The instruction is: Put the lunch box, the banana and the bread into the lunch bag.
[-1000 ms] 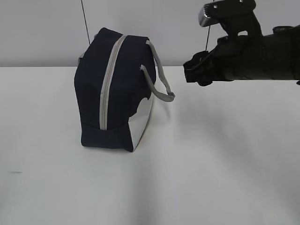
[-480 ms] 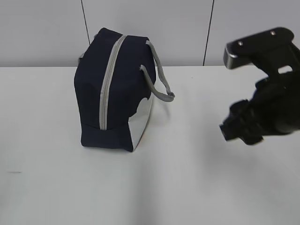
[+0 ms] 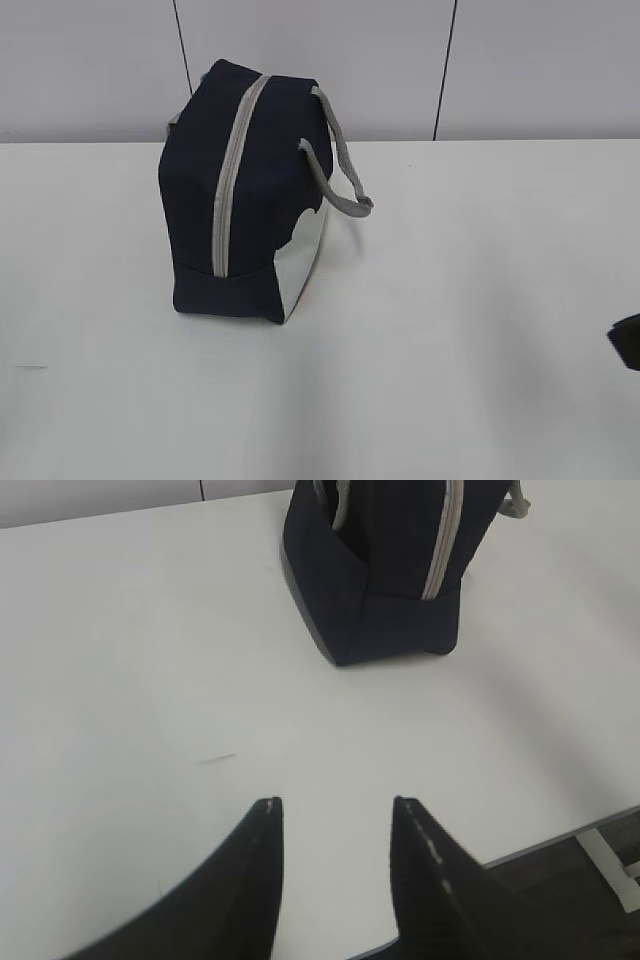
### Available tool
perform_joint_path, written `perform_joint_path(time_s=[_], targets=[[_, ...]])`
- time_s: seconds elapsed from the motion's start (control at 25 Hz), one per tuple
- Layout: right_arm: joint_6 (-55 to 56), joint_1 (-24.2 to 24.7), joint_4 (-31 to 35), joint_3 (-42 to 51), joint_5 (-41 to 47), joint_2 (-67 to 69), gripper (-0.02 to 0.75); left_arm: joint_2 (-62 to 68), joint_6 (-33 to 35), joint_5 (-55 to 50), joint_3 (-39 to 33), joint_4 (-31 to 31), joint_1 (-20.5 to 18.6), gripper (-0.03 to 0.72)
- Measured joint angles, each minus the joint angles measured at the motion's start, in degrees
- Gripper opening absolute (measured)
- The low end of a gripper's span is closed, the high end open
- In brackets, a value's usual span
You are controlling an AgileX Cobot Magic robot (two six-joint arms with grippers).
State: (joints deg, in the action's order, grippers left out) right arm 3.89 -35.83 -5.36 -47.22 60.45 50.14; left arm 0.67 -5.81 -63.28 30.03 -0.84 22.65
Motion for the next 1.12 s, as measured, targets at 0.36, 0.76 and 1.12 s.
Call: perform_joint_path(time_s=[0.36,0.76,1.12], targets=[[-6.2,0.0,4.7,3.0,4.9,-18.5,0.417,0.0,0.0,0.0,0.0,0.0,0.0,0.254],[-9.6,0.0,7.3,16.6,7.7,-35.2,0.416,0.0,0.0,0.0,0.0,0.0,0.0,0.254],[-9.8,0.0,6.9,18.3,4.9,-39.4,0.407,0.0,0.0,0.0,0.0,0.0,0.0,0.253]])
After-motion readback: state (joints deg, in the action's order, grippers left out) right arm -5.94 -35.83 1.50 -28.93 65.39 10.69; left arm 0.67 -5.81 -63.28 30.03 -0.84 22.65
